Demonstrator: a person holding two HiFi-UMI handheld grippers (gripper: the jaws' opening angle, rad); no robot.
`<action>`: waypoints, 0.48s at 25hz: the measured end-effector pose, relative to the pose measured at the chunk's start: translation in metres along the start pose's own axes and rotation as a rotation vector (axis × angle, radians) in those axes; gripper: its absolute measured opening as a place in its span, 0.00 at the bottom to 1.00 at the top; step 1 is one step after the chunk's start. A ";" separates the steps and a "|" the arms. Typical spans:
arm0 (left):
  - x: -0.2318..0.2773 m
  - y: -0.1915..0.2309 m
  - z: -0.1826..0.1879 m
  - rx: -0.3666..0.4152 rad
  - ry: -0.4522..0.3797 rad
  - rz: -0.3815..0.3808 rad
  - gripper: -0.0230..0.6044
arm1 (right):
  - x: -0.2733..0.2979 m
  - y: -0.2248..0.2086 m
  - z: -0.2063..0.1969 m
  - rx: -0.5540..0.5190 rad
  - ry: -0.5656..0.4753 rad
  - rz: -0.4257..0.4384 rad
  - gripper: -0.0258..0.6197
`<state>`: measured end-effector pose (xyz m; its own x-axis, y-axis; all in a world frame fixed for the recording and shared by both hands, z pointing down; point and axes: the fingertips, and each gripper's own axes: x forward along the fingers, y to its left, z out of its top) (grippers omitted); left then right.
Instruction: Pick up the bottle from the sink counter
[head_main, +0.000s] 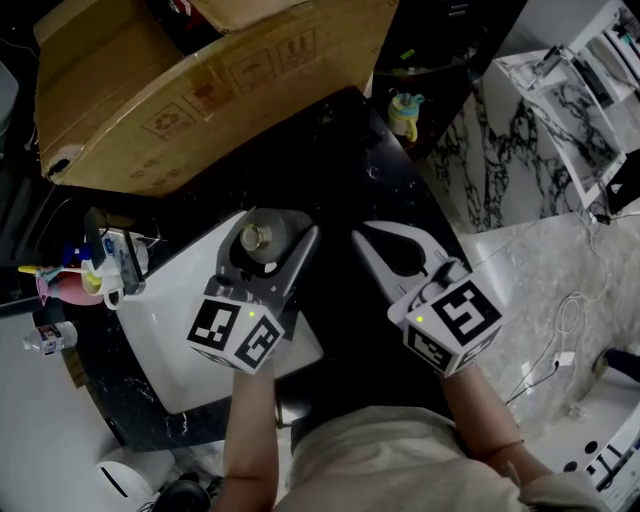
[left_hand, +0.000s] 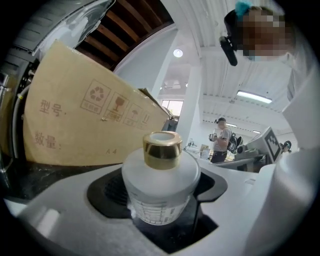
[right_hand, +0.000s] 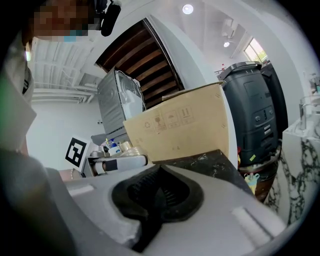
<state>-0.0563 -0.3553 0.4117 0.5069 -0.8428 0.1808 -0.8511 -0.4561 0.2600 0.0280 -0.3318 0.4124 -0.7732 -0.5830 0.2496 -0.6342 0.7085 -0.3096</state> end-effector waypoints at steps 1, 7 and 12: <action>-0.002 -0.004 0.006 0.005 -0.025 -0.018 0.59 | 0.000 0.001 0.000 -0.001 -0.001 0.001 0.04; -0.021 -0.025 0.035 0.024 -0.139 -0.082 0.59 | -0.004 0.009 0.004 -0.008 -0.012 0.009 0.04; -0.033 -0.033 0.037 0.035 -0.098 -0.070 0.59 | -0.006 0.020 0.014 -0.040 -0.028 0.013 0.04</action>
<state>-0.0502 -0.3227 0.3623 0.5509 -0.8317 0.0698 -0.8192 -0.5228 0.2356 0.0199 -0.3203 0.3917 -0.7811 -0.5843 0.2203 -0.6244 0.7310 -0.2752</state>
